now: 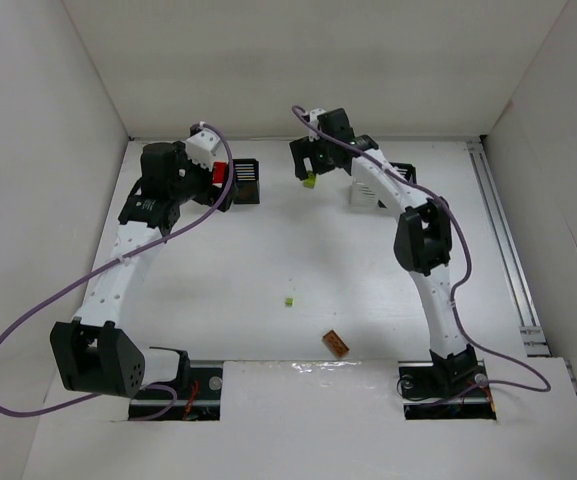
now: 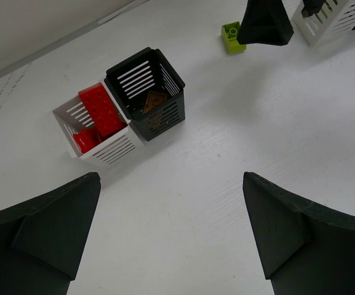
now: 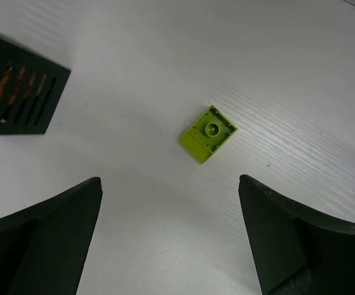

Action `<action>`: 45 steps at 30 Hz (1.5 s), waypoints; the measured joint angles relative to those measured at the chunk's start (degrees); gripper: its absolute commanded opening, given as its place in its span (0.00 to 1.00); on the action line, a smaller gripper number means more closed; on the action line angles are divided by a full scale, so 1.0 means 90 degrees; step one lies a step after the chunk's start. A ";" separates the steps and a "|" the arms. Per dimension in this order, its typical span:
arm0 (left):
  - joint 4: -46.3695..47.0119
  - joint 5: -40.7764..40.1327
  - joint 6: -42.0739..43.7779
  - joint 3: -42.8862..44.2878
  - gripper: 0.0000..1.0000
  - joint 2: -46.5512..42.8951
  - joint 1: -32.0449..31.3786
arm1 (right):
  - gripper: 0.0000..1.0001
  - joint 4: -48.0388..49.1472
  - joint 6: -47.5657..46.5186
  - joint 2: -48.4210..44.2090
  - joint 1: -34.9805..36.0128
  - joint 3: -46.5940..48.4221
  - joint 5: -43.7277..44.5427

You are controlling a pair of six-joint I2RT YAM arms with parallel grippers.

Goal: Sort the legos into containers by color

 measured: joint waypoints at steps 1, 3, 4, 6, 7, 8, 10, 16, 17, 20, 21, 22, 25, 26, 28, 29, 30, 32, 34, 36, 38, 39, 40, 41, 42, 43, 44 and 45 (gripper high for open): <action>0.0000 -0.0015 0.0002 -0.0002 1.00 0.0000 0.0000 | 0.97 0.0085 0.0153 0.0063 0.0012 0.0000 0.0160; 0.0012 -0.0032 0.0002 -0.0002 1.00 0.0000 0.0000 | 0.97 0.0211 0.0452 0.0170 0.0063 -0.0002 0.0488; 0.0017 -0.0041 0.0000 -0.0002 1.00 0.0000 0.0000 | 0.97 0.0255 0.0590 0.0211 0.0107 0.0000 0.0695; 0.0019 -0.0046 0.0002 -0.0002 1.00 0.0002 0.0000 | 0.95 0.0352 0.0852 0.0257 0.0202 -0.0002 0.1056; 0.0019 -0.0046 0.0000 -0.0002 1.00 0.0002 0.0000 | 0.95 0.0389 0.1003 0.0277 0.0255 0.0000 0.1226; 0.0019 -0.0051 0.0002 -0.0002 1.00 0.0002 0.0000 | 0.95 0.0440 0.1151 0.0296 0.0304 0.0000 0.1392; 0.0024 -0.0073 0.0002 -0.0002 1.00 0.0002 0.0000 | 0.94 0.0566 0.1423 0.0333 0.0374 0.0000 0.1642; 0.0034 -0.0158 0.0000 -0.0002 1.00 0.0002 0.0000 | 0.94 0.0797 0.2011 0.0549 0.0471 0.0034 0.2375; 0.0034 -0.0165 0.0000 -0.0002 1.00 0.0002 0.0000 | 0.94 0.0801 0.2103 0.0600 0.0471 0.0034 0.2475; 0.0078 -0.0180 0.0002 -0.0017 1.00 0.0002 0.0000 | 0.94 0.0801 0.2307 0.0719 0.0469 0.0034 0.2708; 0.0102 -0.0182 0.0000 -0.0041 1.00 0.0002 0.0000 | 0.94 0.0804 0.2363 0.0748 0.0461 0.0034 0.2769; 0.0107 -0.0185 0.0000 -0.0061 1.00 0.0002 0.0000 | 0.94 0.0801 0.2407 0.0775 0.0461 0.0034 0.2824; 0.0102 -0.0187 0.0002 -0.0114 1.00 0.0002 0.0000 | 0.93 0.0806 0.2509 0.0835 0.0461 0.0044 0.2941; 0.0107 -0.0187 0.0002 -0.0121 1.00 0.0002 0.0000 | 0.91 0.0801 0.2543 0.0865 0.0452 0.0056 0.2951; 0.0112 -0.0189 0.0002 -0.0121 1.00 0.0005 0.0000 | 0.89 0.0806 0.2579 0.0933 0.0437 0.0102 0.2960; 0.0112 -0.0192 0.0000 -0.0121 1.00 0.0007 0.0000 | 0.88 0.0804 0.2596 0.0957 0.0427 0.0114 0.2958; 0.0112 -0.0206 0.0000 -0.0121 1.00 0.0010 0.0000 | 0.88 0.0804 0.2616 0.0976 0.0423 0.0114 0.2958; 0.0112 -0.0214 0.0002 -0.0121 1.00 0.0015 0.0000 | 0.87 0.0804 0.2652 0.0993 0.0396 0.0114 0.2953; 0.0112 -0.0216 0.0002 -0.0121 1.00 0.0015 0.0000 | 0.86 0.0804 0.2681 0.0996 0.0369 0.0114 0.2926; 0.0112 -0.0216 0.0000 -0.0121 1.00 0.0024 0.0000 | 0.84 0.0804 0.2742 0.0996 0.0318 0.0114 0.2861; 0.0121 -0.0216 0.0002 -0.0121 1.00 0.0061 0.0000 | 0.84 0.0801 0.2788 0.0996 0.0274 0.0114 0.2790; 0.0129 -0.0216 0.0002 -0.0121 1.00 0.0087 0.0000 | 0.84 0.0801 0.2810 0.0996 0.0245 0.0114 0.2749; 0.0131 -0.0221 0.0000 -0.0121 1.00 0.0114 0.0000 | 0.84 0.0801 0.2820 0.0996 0.0221 0.0114 0.2713; 0.0134 -0.0223 0.0002 -0.0121 1.00 0.0146 0.0000 | 0.84 0.0801 0.2834 0.0996 0.0209 0.0114 0.2674; 0.0138 -0.0228 -0.0002 -0.0121 1.00 0.0170 0.0000 | 0.84 0.0801 0.2841 0.0996 0.0185 0.0114 0.2635; 0.0138 -0.0231 -0.0002 -0.0121 1.00 0.0192 0.0000 | 0.84 0.0801 0.2858 0.0996 0.0172 0.0114 0.2613; 0.0141 -0.0231 -0.0005 -0.0121 1.00 0.0219 0.0000 | 0.84 0.0801 0.2868 0.0996 0.0151 0.0114 0.2586; 0.0143 -0.0233 -0.0002 -0.0121 1.00 0.0233 0.0000 | 0.84 0.0801 0.2880 0.0996 0.0143 0.0114 0.2569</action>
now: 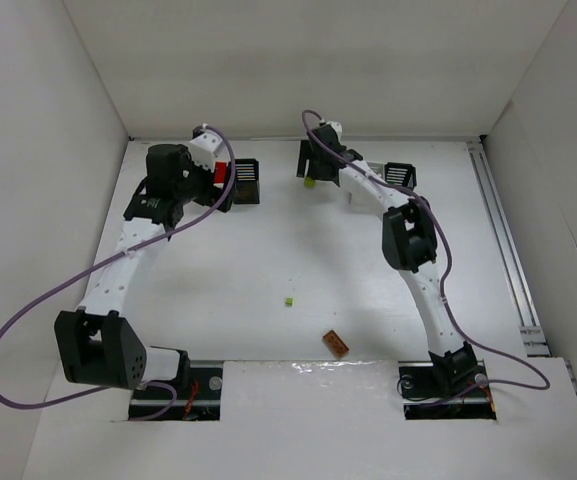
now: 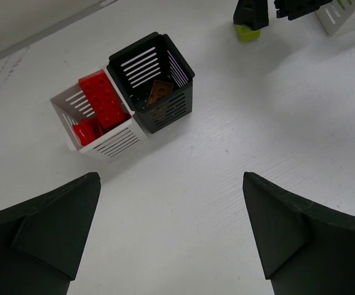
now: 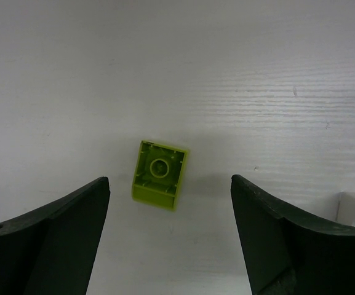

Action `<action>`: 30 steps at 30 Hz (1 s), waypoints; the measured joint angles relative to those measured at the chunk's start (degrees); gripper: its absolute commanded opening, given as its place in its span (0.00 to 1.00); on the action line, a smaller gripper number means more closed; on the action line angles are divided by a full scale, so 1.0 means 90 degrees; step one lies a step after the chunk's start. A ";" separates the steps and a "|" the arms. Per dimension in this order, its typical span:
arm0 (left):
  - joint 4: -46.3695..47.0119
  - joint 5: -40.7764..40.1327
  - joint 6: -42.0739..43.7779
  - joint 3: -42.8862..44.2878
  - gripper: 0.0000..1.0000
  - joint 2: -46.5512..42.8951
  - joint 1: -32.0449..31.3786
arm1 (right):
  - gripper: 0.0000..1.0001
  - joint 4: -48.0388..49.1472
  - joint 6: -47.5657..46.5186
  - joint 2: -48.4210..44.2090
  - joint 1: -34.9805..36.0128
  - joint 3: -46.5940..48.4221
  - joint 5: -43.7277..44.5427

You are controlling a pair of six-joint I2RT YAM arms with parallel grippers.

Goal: Sort the legos into containers by color

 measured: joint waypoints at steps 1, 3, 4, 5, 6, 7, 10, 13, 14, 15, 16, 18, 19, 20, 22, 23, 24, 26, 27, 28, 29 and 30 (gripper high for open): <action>0.0002 0.0000 -0.0002 0.0000 1.00 0.0027 0.0000 | 0.83 0.0000 0.0007 0.0000 -0.0007 0.0002 -0.0012; 0.0012 0.0000 -0.0002 0.0000 1.00 0.0068 0.0000 | 0.82 0.0000 0.0024 0.0005 -0.0010 0.0010 -0.0073; 0.0012 0.0000 -0.0002 0.0000 1.00 0.0092 0.0000 | 0.82 0.0000 0.0027 0.0005 -0.0007 0.0012 -0.0119; 0.0012 -0.0002 -0.0005 0.0000 1.00 0.0117 0.0000 | 0.80 -0.0010 0.0034 0.0007 -0.0007 0.0012 -0.0185; 0.0012 -0.0002 -0.0002 0.0000 1.00 0.0138 0.0000 | 0.80 -0.0022 0.0041 0.0017 -0.0007 0.0015 -0.0250; 0.0012 -0.0002 -0.0005 0.0000 1.00 0.0163 0.0000 | 0.80 -0.0029 0.0044 0.0034 -0.0007 0.0029 -0.0311; 0.0012 -0.0005 -0.0015 0.0000 1.00 0.0199 0.0000 | 0.79 -0.0070 0.0046 0.0087 -0.0007 0.0036 -0.0461; 0.0015 -0.0024 -0.0044 0.0002 1.00 0.0199 0.0000 | 0.79 -0.0107 0.0046 0.0138 -0.0007 0.0036 -0.0529; 0.0015 -0.0032 -0.0046 0.0002 1.00 0.0199 0.0000 | 0.77 -0.0109 0.0046 0.0153 -0.0007 0.0036 -0.0544; 0.0015 -0.0041 -0.0049 0.0002 1.00 0.0199 0.0000 | 0.77 -0.0112 0.0046 0.0168 -0.0007 0.0036 -0.0559; 0.0015 -0.0053 -0.0049 0.0002 1.00 0.0199 0.0000 | 0.70 -0.0126 0.0046 0.0177 -0.0007 0.0036 -0.0573; 0.0015 -0.0075 -0.0051 0.0002 1.00 0.0199 0.0000 | 0.66 -0.0146 0.0049 0.0185 -0.0010 0.0039 -0.0617; 0.0015 -0.0092 -0.0051 0.0002 1.00 0.0202 0.0000 | 0.62 -0.0146 0.0056 0.0185 -0.0010 0.0041 -0.0624; 0.0012 -0.0095 -0.0051 0.0007 1.00 0.0214 0.0000 | 0.59 -0.0146 0.0058 0.0185 -0.0010 0.0046 -0.0656; -0.0012 -0.0100 -0.0051 0.0070 1.00 0.0274 0.0000 | 0.53 -0.0143 0.0063 0.0185 -0.0010 0.0056 -0.0692; -0.0012 -0.0104 -0.0063 0.0117 1.00 0.0311 0.0000 | 0.49 -0.0146 0.0063 0.0185 -0.0027 0.0058 -0.0716; -0.0017 -0.0107 -0.0073 0.0158 1.00 0.0357 0.0000 | 0.47 -0.0146 0.0063 0.0185 -0.0039 0.0058 -0.0753; -0.0022 -0.0117 -0.0095 0.0206 1.00 0.0418 0.0000 | 0.38 -0.0143 0.0066 0.0185 -0.0051 0.0058 -0.0794; -0.0034 -0.0117 -0.0097 0.0219 1.00 0.0432 0.0000 | 0.36 -0.0143 0.0068 0.0185 -0.0061 0.0058 -0.0823; -0.0044 -0.0121 -0.0104 0.0223 1.00 0.0444 0.0000 | 0.32 -0.0143 0.0070 0.0185 -0.0070 0.0058 -0.0840; -0.0044 -0.0121 -0.0107 0.0223 1.00 0.0447 0.0000 | 0.24 -0.0141 0.0070 0.0185 -0.0080 0.0058 -0.0852; -0.0049 -0.0121 -0.0114 0.0226 1.00 0.0452 0.0000 | 0.21 -0.0141 0.0068 0.0185 -0.0085 0.0066 -0.0869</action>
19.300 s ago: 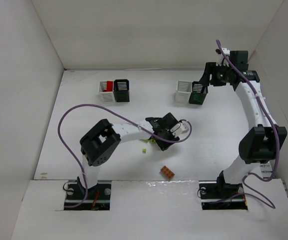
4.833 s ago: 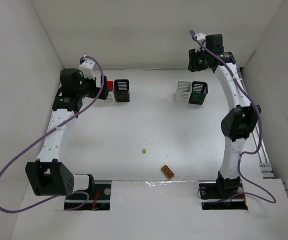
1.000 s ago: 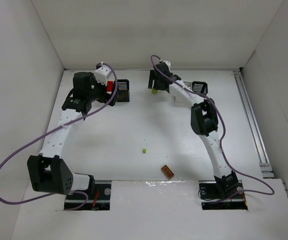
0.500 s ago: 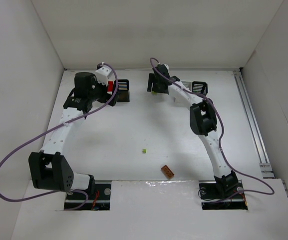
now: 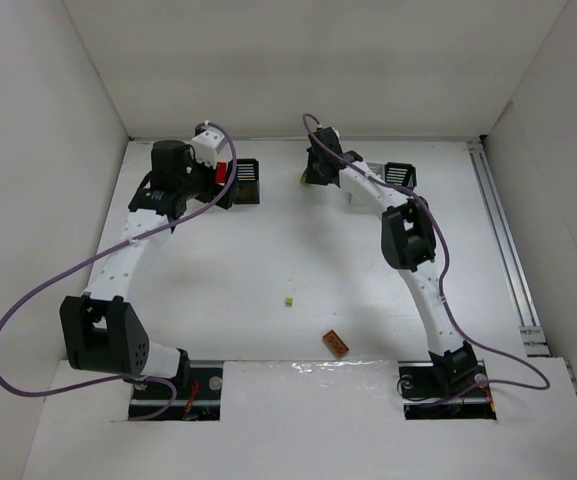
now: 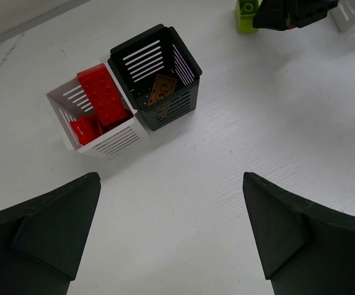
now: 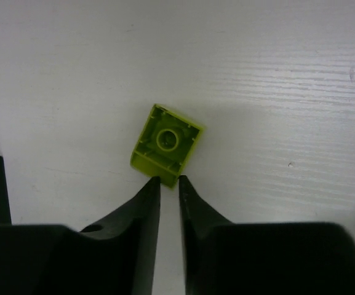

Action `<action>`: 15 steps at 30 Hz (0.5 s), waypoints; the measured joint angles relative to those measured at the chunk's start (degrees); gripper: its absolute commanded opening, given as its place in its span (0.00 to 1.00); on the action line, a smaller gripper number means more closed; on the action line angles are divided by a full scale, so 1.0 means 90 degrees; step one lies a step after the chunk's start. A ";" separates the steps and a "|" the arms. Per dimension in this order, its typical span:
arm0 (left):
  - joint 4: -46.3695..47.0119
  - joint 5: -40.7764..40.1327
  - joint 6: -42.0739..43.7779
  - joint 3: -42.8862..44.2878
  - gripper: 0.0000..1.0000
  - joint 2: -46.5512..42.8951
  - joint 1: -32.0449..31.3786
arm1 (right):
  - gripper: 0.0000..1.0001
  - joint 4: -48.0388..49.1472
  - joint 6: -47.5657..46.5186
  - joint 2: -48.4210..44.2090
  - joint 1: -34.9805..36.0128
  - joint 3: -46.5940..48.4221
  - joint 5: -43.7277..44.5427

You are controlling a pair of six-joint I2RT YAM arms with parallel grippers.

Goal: Sort the legos into containers by color

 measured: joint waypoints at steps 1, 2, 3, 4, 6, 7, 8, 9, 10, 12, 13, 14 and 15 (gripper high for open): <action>-0.0017 0.0000 -0.0002 0.0015 1.00 0.0002 0.0000 | 0.17 -0.0002 0.0000 0.0000 -0.0002 0.0019 -0.0010; -0.0034 0.0000 -0.0002 0.0036 1.00 0.0007 0.0000 | 0.13 0.0000 0.0000 0.0000 -0.0002 0.0024 -0.0010; -0.0039 0.0000 -0.0002 0.0049 1.00 0.0007 0.0000 | 0.01 0.0000 0.0002 0.0000 -0.0007 0.0027 -0.0017; -0.0046 0.0000 -0.0002 0.0063 1.00 0.0010 0.0000 | 0.00 0.0000 -0.0007 0.0000 -0.0007 0.0027 -0.0039; -0.0046 0.0000 0.0000 0.0078 1.00 0.0010 0.0000 | 0.00 -0.0005 0.0012 0.0000 -0.0012 0.0027 -0.0053; -0.0051 0.0000 0.0002 0.0078 1.00 0.0010 0.0000 | 0.00 0.0000 0.0007 0.0000 -0.0012 0.0007 -0.0078; -0.0066 0.0007 0.0019 0.0078 1.00 0.0010 0.0000 | 0.00 0.0022 0.0000 -0.0007 -0.0012 -0.0034 -0.0104; -0.0102 0.0063 0.0051 0.0078 1.00 0.0012 0.0002 | 0.00 0.0053 -0.0027 -0.0049 -0.0015 -0.0121 -0.0158; -0.0153 0.0141 0.0075 0.0080 1.00 0.0015 0.0002 | 0.00 0.0112 -0.0070 -0.0148 -0.0019 -0.0330 -0.0270; -0.0308 0.0323 0.0109 0.0170 1.00 0.0080 -0.0005 | 0.06 0.0073 -0.0197 -0.0493 -0.0036 -0.1003 -0.0539; -0.0401 0.0432 0.0114 0.0274 1.00 0.0158 -0.0015 | 0.09 0.0129 -0.0240 -0.0699 -0.0039 -0.1345 -0.0695; -0.0512 0.0546 0.0117 0.0442 1.00 0.0270 -0.0024 | 0.13 0.0172 -0.0321 -0.0950 -0.0039 -0.1734 -0.0840; -0.0597 0.0653 0.0109 0.0656 1.00 0.0427 -0.0051 | 0.16 0.0187 -0.0369 -0.1302 -0.0039 -0.2222 -0.0954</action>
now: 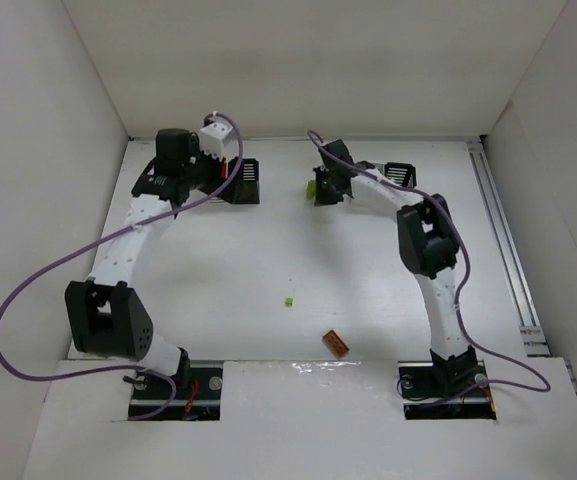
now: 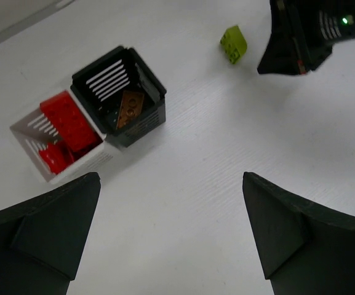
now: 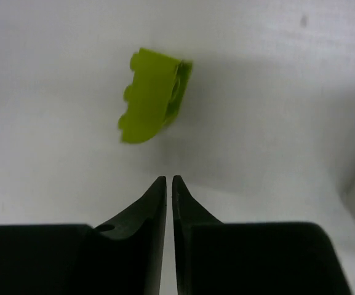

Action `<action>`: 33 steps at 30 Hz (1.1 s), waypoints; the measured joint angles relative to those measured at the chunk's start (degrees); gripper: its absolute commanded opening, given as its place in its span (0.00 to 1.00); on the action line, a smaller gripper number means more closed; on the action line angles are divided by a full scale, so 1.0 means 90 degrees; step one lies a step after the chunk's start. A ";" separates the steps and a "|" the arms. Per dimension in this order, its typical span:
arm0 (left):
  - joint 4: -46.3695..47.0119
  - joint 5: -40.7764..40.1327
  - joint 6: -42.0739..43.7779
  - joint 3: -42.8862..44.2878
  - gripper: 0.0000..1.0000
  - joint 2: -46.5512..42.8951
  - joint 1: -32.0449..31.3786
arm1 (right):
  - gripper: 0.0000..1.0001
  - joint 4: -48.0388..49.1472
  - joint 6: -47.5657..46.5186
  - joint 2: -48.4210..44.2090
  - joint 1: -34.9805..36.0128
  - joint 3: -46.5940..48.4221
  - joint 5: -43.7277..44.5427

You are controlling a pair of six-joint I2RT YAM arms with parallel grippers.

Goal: Sort the legos into containers by color

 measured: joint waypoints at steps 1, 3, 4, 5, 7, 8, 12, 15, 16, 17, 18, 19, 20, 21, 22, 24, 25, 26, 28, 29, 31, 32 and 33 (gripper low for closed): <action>-0.0024 0.0078 -0.0044 0.0231 1.00 0.0165 -0.0039 | 0.18 -0.0005 -0.0070 -0.0369 0.0002 -0.0486 -0.0109; -0.0049 0.0172 -0.0117 0.0687 1.00 0.0503 -0.0182 | 0.01 0.0044 -0.0228 -0.1166 0.0002 -0.1304 -0.0274; -0.0056 0.0182 -0.0148 0.0950 1.00 0.0690 -0.0306 | 0.00 0.0049 -0.0316 -0.1588 0.0002 -0.1608 -0.0352; -0.0041 0.0185 -0.0172 0.1209 1.00 0.0884 -0.0447 | 0.00 0.0058 -0.0379 -0.1999 0.0002 -0.1785 -0.0408; -0.0070 0.0214 -0.0260 0.1800 1.00 0.1341 -0.0818 | 0.00 0.0245 -0.0534 -0.2739 0.0002 -0.1865 -0.0563; -0.0058 0.0219 -0.0289 0.1970 1.00 0.1484 -0.0916 | 0.00 0.0352 -0.0617 -0.3043 -0.0002 -0.1858 -0.0646; -0.0056 0.0274 -0.0469 0.2684 1.00 0.2242 -0.1443 | 0.37 0.0631 -0.0925 -0.4240 -0.0085 -0.1863 -0.1112; -0.0095 0.0083 -0.0646 0.2771 1.00 0.2674 -0.1807 | 0.47 0.0646 -0.1188 -0.4896 -0.0202 -0.1955 -0.1302; -0.0112 -0.0056 -0.0736 0.2793 1.00 0.2824 -0.1914 | 0.47 0.0627 -0.1282 -0.5013 -0.0253 -0.1950 -0.1282; -0.0117 -0.0180 -0.0838 0.2800 1.00 0.2960 -0.2008 | 0.47 0.0600 -0.1331 -0.5083 -0.0282 -0.1940 -0.1239; -0.0117 -0.0330 -0.0950 0.2800 1.00 0.3094 -0.2113 | 0.47 0.0568 -0.1379 -0.5122 -0.0335 -0.1940 -0.1175; -0.0126 -0.0493 -0.1056 0.2800 1.00 0.3220 -0.2208 | 0.47 0.0515 -0.1426 -0.5144 -0.0389 -0.1940 -0.1110; -0.0138 -0.0658 -0.1161 0.2798 1.00 0.3327 -0.2305 | 0.47 0.0457 -0.1450 -0.5149 -0.0452 -0.1943 -0.1037; -0.0148 -0.0816 -0.1265 0.2795 1.00 0.3398 -0.2421 | 0.47 0.0401 -0.1469 -0.5149 -0.0525 -0.1950 -0.0952; -0.0155 -0.0998 -0.1365 0.2795 1.00 0.3453 -0.2516 | 0.47 0.0357 -0.1481 -0.5149 -0.0602 -0.1967 -0.0862; -0.0155 -0.1309 -0.1554 0.2795 1.00 0.3509 -0.2693 | 0.47 0.0279 -0.1486 -0.5151 -0.0777 -0.1994 -0.0726; -0.0151 -0.1467 -0.1647 0.2805 1.00 0.3536 -0.2773 | 0.47 0.0257 -0.1479 -0.5163 -0.0891 -0.2023 -0.0665; -0.0158 -0.1608 -0.1746 0.2851 0.96 0.3582 -0.2839 | 0.47 0.0245 -0.1474 -0.5178 -0.0996 -0.2052 -0.0644; -0.0136 -0.1814 -0.1911 0.3019 0.88 0.3774 -0.2963 | 0.47 0.0231 -0.1426 -0.5251 -0.1236 -0.2161 -0.0641; -0.0117 -0.1902 -0.1974 0.3101 0.82 0.3874 -0.2992 | 0.47 0.0236 -0.1404 -0.5299 -0.1345 -0.2225 -0.0646; -0.0112 -0.2084 -0.2103 0.3337 0.68 0.4172 -0.3014 | 0.47 0.0233 -0.1336 -0.5387 -0.1564 -0.2307 -0.0653; -0.0109 -0.2183 -0.2154 0.3444 0.65 0.4318 -0.3007 | 0.47 0.0231 -0.1314 -0.5430 -0.1647 -0.2341 -0.0653; -0.0109 -0.2280 -0.2191 0.3558 0.62 0.4481 -0.2994 | 0.47 0.0219 -0.1294 -0.5457 -0.1712 -0.2351 -0.0668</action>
